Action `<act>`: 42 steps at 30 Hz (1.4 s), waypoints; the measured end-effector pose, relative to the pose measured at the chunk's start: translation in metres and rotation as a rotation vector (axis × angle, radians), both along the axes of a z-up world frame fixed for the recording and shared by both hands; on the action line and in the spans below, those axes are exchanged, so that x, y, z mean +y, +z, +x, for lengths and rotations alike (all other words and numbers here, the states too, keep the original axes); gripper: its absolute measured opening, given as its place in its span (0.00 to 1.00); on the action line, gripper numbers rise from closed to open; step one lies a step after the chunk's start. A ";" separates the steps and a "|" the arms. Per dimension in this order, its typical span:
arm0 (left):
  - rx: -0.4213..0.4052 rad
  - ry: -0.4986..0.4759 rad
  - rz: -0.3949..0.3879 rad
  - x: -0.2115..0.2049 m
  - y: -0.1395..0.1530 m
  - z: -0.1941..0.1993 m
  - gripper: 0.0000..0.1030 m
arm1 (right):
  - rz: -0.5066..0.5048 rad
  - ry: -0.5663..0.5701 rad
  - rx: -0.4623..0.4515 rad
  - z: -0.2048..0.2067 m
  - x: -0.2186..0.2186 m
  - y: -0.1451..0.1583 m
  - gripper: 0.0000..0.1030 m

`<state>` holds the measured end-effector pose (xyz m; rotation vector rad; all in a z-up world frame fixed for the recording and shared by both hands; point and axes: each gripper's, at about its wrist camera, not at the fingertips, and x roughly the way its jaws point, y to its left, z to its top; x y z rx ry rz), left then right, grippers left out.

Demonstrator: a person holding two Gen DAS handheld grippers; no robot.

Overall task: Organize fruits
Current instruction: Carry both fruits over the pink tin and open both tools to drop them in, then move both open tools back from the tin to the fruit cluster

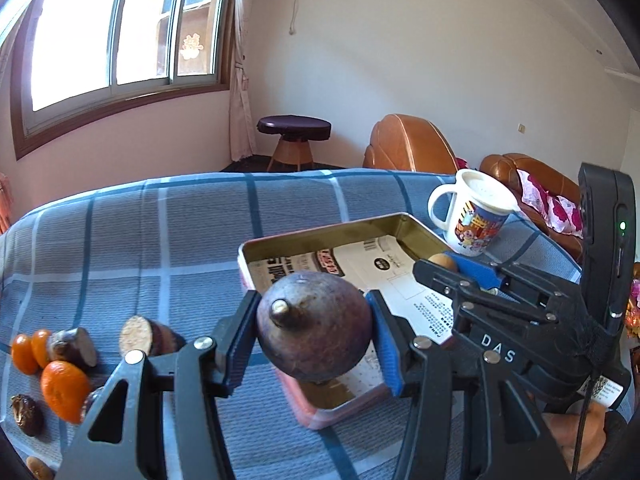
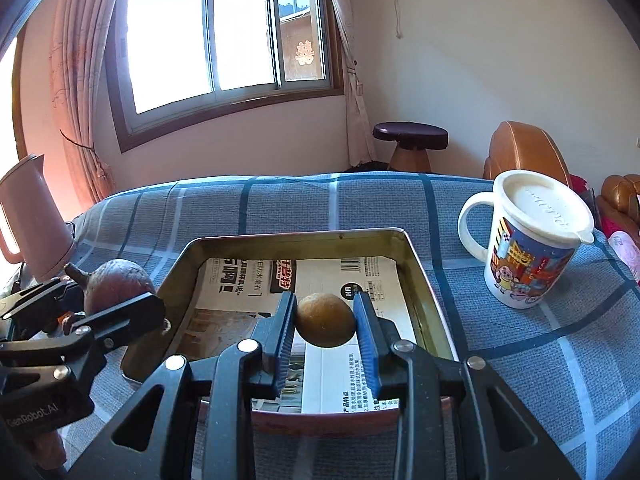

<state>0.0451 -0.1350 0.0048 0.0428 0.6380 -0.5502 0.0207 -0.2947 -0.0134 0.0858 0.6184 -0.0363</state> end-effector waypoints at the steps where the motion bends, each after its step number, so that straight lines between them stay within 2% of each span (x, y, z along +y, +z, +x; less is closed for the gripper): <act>1: 0.007 -0.008 0.006 -0.007 -0.002 0.002 0.53 | 0.003 0.003 0.009 0.002 -0.002 -0.002 0.31; 8: 0.071 -0.031 0.022 -0.030 -0.020 0.014 0.53 | 0.067 0.015 0.057 0.010 -0.018 -0.008 0.31; 19: 0.069 -0.026 0.049 -0.037 -0.023 0.018 0.53 | 0.069 -0.012 0.081 0.013 -0.024 -0.010 0.31; 24: 0.056 -0.020 0.047 -0.038 -0.023 0.017 0.56 | 0.105 -0.009 0.078 0.013 -0.027 -0.011 0.34; 27: 0.015 0.022 0.058 -0.034 -0.018 0.013 0.67 | 0.135 -0.003 0.068 0.011 -0.029 -0.009 0.36; 30: -0.040 0.050 0.057 -0.030 -0.010 0.006 0.76 | 0.162 -0.017 0.034 0.006 -0.034 -0.004 0.45; 32: -0.082 0.062 0.054 -0.027 -0.003 0.001 0.82 | 0.174 -0.037 -0.002 0.001 -0.039 0.001 0.63; 33: -0.099 0.069 0.048 -0.025 0.000 -0.002 0.85 | 0.186 -0.045 -0.021 -0.001 -0.041 0.003 0.67; 34: -0.113 0.076 0.038 -0.022 0.003 -0.004 0.94 | 0.201 -0.047 -0.041 -0.004 -0.043 0.005 0.74; 35: -0.123 0.085 0.028 -0.020 0.005 -0.005 1.00 | 0.213 -0.045 -0.060 -0.007 -0.044 0.007 0.76; 42: -0.149 0.142 0.017 -0.007 0.008 -0.010 1.00 | 0.134 -0.072 -0.132 -0.016 -0.034 0.013 0.76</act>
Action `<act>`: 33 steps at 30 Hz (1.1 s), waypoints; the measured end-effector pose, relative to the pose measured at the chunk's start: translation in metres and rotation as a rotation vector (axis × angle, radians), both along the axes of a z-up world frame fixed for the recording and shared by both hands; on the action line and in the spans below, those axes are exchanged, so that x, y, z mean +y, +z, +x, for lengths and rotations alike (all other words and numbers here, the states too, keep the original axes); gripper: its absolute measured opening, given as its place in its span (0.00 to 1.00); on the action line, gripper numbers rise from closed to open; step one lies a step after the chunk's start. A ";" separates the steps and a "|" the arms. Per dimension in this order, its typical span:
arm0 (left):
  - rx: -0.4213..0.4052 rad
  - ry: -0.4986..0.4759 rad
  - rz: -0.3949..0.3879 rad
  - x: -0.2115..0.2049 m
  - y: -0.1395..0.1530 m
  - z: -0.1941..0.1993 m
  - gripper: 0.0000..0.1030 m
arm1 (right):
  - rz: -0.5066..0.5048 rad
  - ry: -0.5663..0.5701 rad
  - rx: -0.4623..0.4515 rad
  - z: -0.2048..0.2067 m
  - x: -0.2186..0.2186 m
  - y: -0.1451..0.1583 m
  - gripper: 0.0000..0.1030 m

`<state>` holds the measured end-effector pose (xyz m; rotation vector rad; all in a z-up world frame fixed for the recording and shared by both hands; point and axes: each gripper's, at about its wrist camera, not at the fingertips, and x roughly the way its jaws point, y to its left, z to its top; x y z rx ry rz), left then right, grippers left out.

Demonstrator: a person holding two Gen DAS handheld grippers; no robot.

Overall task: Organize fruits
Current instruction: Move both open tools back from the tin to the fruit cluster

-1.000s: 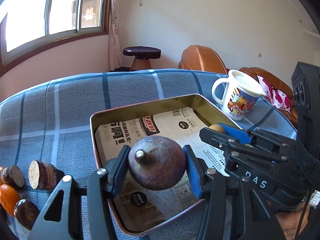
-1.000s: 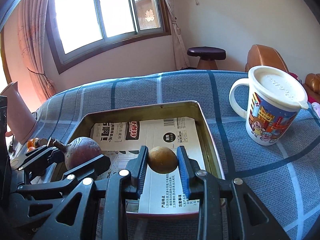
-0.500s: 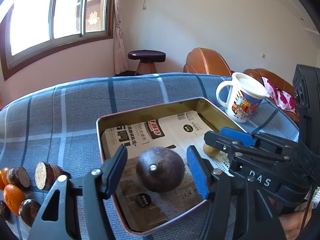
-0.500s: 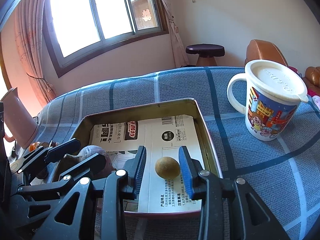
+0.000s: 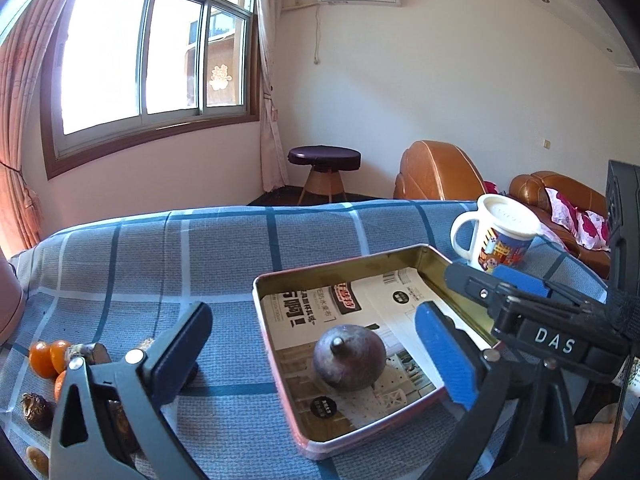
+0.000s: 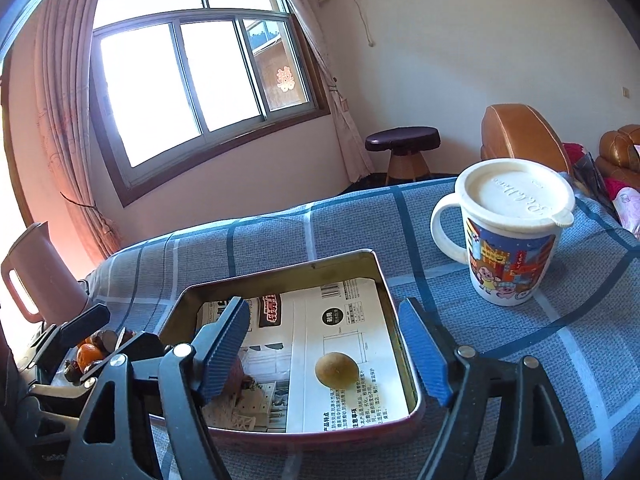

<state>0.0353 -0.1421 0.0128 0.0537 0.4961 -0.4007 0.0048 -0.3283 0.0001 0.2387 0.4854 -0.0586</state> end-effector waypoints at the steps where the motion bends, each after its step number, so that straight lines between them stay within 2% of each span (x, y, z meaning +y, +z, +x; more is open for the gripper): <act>1: -0.008 0.008 0.002 0.002 0.000 -0.002 1.00 | -0.021 -0.011 -0.014 -0.002 0.002 0.001 0.76; 6: -0.035 0.043 0.023 0.013 -0.002 -0.009 1.00 | -0.101 -0.047 -0.065 -0.008 0.013 0.005 0.76; 18: -0.001 0.072 0.024 0.044 -0.012 -0.019 1.00 | -0.104 -0.086 -0.067 -0.021 0.026 0.004 0.76; 33: 0.039 0.104 0.000 0.082 -0.015 -0.027 1.00 | -0.089 -0.072 -0.064 -0.038 0.054 0.002 0.76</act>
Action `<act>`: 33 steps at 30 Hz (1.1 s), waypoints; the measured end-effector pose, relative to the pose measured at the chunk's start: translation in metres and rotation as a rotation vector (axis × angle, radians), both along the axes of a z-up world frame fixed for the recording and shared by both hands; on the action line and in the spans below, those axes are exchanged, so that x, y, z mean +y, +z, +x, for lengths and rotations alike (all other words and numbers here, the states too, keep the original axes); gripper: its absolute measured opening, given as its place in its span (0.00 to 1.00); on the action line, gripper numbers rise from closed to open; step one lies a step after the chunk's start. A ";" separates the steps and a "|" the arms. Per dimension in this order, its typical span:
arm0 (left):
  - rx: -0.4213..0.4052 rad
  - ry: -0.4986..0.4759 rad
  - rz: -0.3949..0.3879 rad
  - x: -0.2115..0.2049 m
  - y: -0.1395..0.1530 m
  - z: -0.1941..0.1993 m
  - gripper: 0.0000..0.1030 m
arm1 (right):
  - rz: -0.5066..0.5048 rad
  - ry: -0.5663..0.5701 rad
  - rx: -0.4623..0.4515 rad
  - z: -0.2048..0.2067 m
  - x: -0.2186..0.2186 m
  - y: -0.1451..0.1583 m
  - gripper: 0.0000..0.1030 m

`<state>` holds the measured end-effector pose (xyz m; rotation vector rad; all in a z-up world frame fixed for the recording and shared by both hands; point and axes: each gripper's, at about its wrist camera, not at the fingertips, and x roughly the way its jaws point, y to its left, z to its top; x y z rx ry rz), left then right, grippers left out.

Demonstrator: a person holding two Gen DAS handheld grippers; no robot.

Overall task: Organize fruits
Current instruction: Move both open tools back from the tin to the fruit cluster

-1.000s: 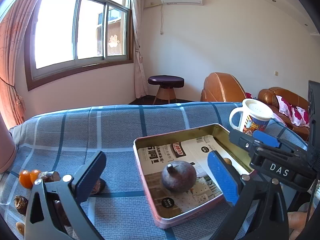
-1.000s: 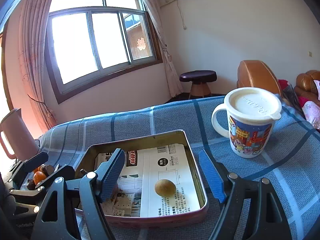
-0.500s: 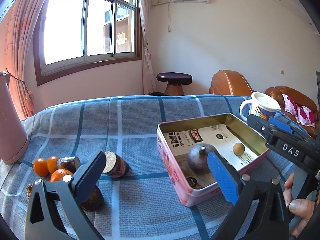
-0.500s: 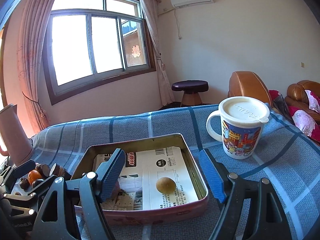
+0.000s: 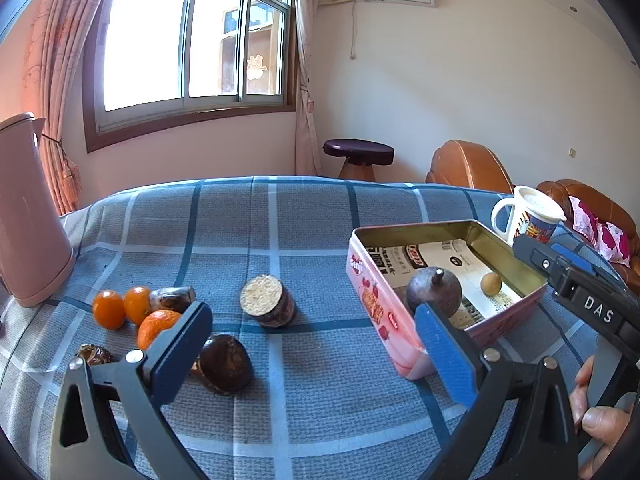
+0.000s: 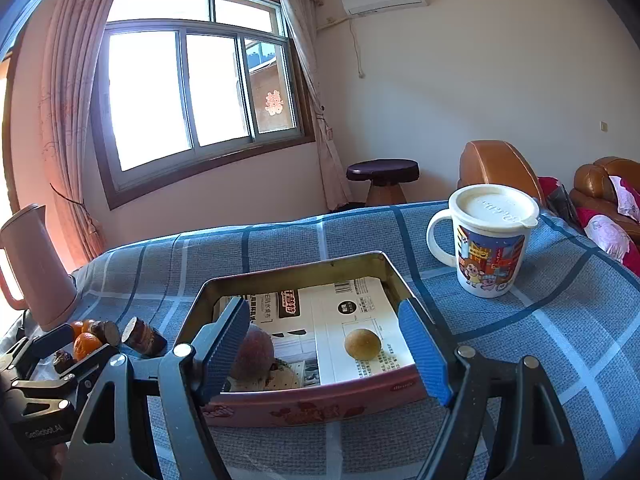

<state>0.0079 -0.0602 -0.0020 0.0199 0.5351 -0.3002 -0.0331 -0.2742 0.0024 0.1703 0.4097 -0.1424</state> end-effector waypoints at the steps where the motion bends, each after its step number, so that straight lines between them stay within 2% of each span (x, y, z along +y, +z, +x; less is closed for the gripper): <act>1: 0.001 0.003 -0.002 0.003 0.000 -0.001 1.00 | -0.002 0.002 0.001 -0.001 0.003 0.000 0.76; 14: 0.056 0.055 -0.038 0.055 -0.006 -0.005 1.00 | -0.012 0.051 0.013 -0.012 0.044 -0.001 0.76; 26: 0.107 0.136 -0.058 0.114 -0.012 -0.005 1.00 | -0.021 0.151 0.045 -0.010 0.095 -0.004 0.76; 33: 0.129 0.173 -0.009 0.141 -0.015 -0.009 1.00 | -0.018 0.209 0.079 -0.004 0.121 -0.008 0.76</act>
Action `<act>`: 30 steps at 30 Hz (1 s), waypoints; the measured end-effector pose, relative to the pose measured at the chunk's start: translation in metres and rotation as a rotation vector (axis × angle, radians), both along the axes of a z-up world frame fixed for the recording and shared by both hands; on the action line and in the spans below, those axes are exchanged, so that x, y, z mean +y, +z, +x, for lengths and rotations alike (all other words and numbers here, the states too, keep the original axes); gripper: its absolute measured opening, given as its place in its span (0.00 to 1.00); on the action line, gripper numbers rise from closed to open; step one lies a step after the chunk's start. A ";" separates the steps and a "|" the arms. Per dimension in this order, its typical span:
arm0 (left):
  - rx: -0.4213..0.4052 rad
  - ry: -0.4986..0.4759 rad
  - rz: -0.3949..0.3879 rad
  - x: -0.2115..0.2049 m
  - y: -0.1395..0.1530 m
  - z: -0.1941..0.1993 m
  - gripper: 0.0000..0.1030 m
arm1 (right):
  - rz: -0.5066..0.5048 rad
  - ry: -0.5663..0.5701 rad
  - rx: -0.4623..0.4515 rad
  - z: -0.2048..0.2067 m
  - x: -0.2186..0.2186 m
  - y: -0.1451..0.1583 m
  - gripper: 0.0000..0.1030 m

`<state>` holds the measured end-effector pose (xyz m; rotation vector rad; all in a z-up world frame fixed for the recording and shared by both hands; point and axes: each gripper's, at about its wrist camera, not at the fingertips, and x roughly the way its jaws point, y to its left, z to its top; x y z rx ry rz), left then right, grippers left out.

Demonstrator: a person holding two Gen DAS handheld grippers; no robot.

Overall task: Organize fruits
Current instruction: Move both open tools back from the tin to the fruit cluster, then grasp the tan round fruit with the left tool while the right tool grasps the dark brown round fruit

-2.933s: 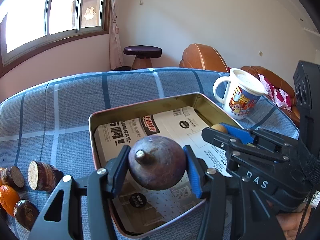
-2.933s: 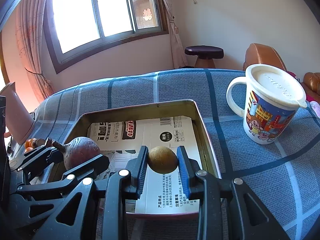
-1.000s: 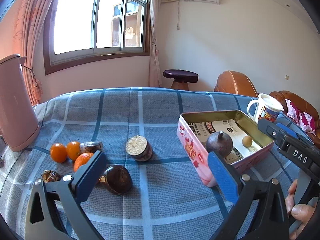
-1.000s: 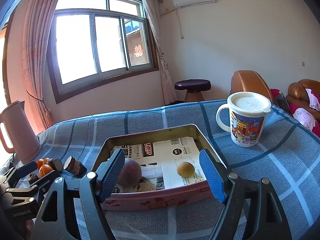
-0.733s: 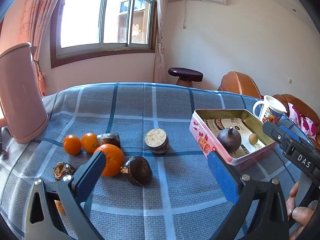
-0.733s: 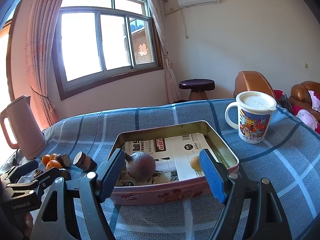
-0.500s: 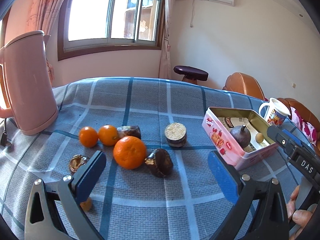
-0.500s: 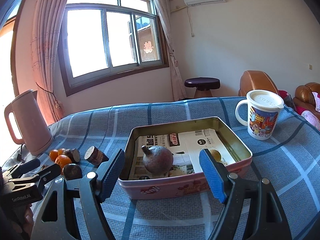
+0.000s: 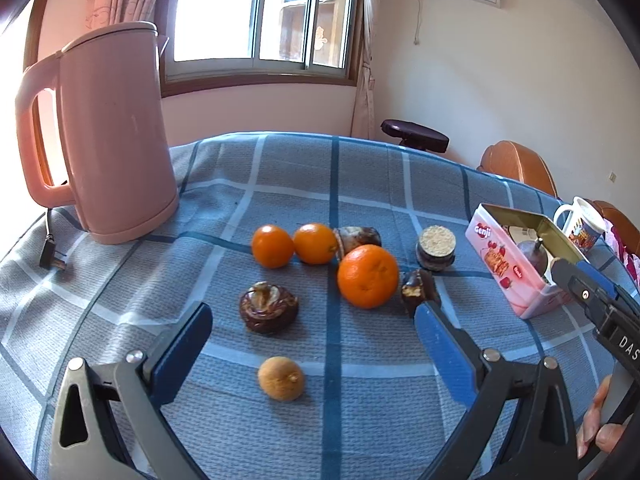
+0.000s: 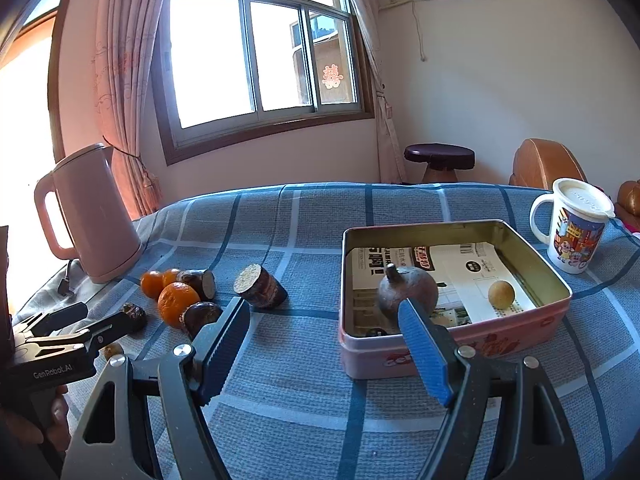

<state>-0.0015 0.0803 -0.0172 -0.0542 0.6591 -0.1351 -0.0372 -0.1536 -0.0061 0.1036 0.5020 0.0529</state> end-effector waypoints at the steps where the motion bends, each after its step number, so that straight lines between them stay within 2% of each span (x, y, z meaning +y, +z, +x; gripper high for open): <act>1: 0.005 0.002 0.010 0.003 -0.001 -0.001 1.00 | 0.003 0.012 0.005 0.001 0.004 -0.001 0.76; 12: 0.107 -0.039 0.025 0.028 -0.013 -0.007 0.99 | -0.036 0.105 0.094 0.017 0.055 -0.009 0.76; 21: 0.211 -0.033 0.045 0.024 -0.027 0.006 0.75 | 0.009 0.141 0.146 0.024 0.062 -0.016 0.76; 23: 0.222 -0.038 0.031 0.025 -0.028 0.007 0.63 | 0.013 0.143 0.155 0.025 0.062 -0.017 0.76; 27: 0.226 -0.059 0.018 0.025 -0.029 0.007 0.51 | 0.023 0.153 0.175 0.029 0.062 -0.019 0.76; 30: 0.225 -0.085 0.006 0.023 -0.029 0.007 0.38 | 0.037 0.178 0.199 0.033 0.064 -0.022 0.76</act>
